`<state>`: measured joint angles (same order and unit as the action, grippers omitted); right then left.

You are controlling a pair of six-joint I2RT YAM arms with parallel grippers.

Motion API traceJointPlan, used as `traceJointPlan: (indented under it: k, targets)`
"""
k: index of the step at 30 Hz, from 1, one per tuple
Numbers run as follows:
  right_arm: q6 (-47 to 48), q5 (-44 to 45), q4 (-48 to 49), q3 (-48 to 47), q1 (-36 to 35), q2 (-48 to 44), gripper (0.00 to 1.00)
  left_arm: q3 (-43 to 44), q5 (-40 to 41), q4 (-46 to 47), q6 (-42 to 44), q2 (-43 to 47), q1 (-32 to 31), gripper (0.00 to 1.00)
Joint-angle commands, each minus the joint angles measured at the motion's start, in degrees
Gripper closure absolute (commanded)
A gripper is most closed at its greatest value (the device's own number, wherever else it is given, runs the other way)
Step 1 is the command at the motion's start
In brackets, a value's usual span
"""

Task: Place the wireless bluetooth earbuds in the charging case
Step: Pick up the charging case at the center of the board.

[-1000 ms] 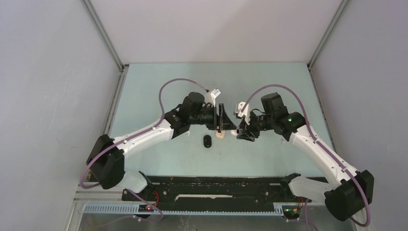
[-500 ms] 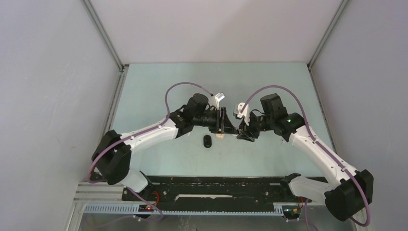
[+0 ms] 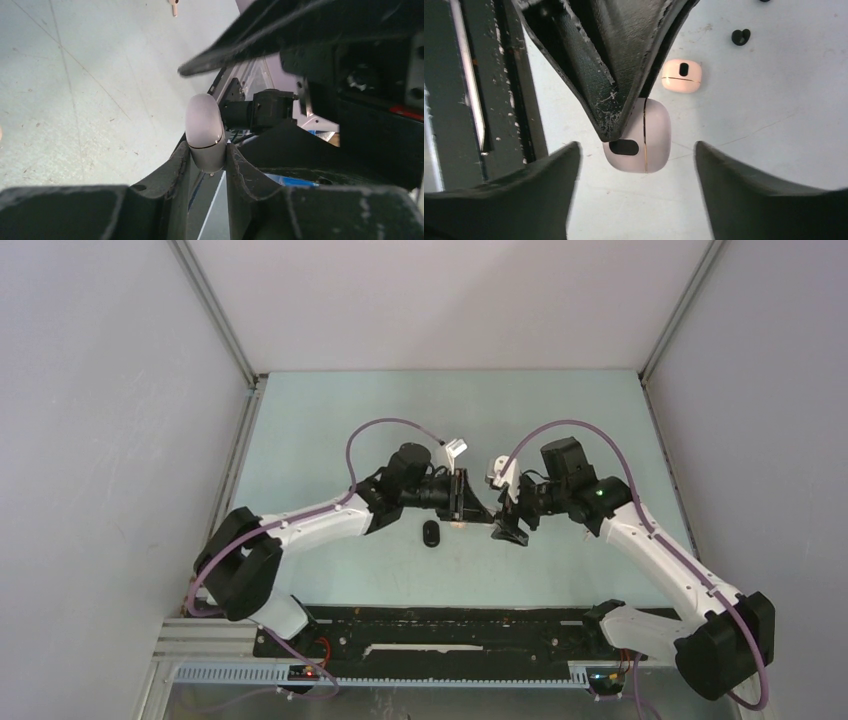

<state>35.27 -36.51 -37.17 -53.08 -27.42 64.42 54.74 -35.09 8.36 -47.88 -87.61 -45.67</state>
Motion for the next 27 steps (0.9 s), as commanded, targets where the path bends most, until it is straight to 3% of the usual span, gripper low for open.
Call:
traceJointPlan:
  k: [1, 5, 10, 13, 18, 24, 27]
  targets:
    - [-1.22, -7.47, 1.91, 0.08, 2.46, -1.34, 0.03, -3.39, -0.42, 7.48, 4.48, 3.12, -0.52, 0.87]
    - [-2.70, -18.18, 0.97, -0.01, 8.33, -3.70, 0.00, -11.80, 2.84, 16.59, 9.35, 6.31, -0.75, 0.89]
    - [0.15, -25.58, -6.39, -2.31, 13.76, -3.26, 0.01, -26.07, 5.62, 40.44, 16.10, 10.43, -3.49, 0.90]
    - [4.25, -22.32, -11.79, -3.17, 11.06, -0.79, 0.11, -33.60, 6.72, 54.94, 23.37, 12.02, -5.55, 0.89]
    - [6.98, -19.63, -14.77, -3.17, 4.19, 4.46, 0.30, -39.76, 5.07, 66.73, 32.40, 11.15, -5.77, 0.89]
    - [7.27, -15.90, -12.10, -3.17, -1.53, 7.16, 0.34, -43.38, 1.11, 81.52, 33.31, 4.79, -6.40, 0.90]
    - [7.43, -16.21, -12.20, -3.17, -2.90, 7.84, 0.34, -43.80, 2.10, 82.01, 34.69, 4.32, -7.62, 0.91]
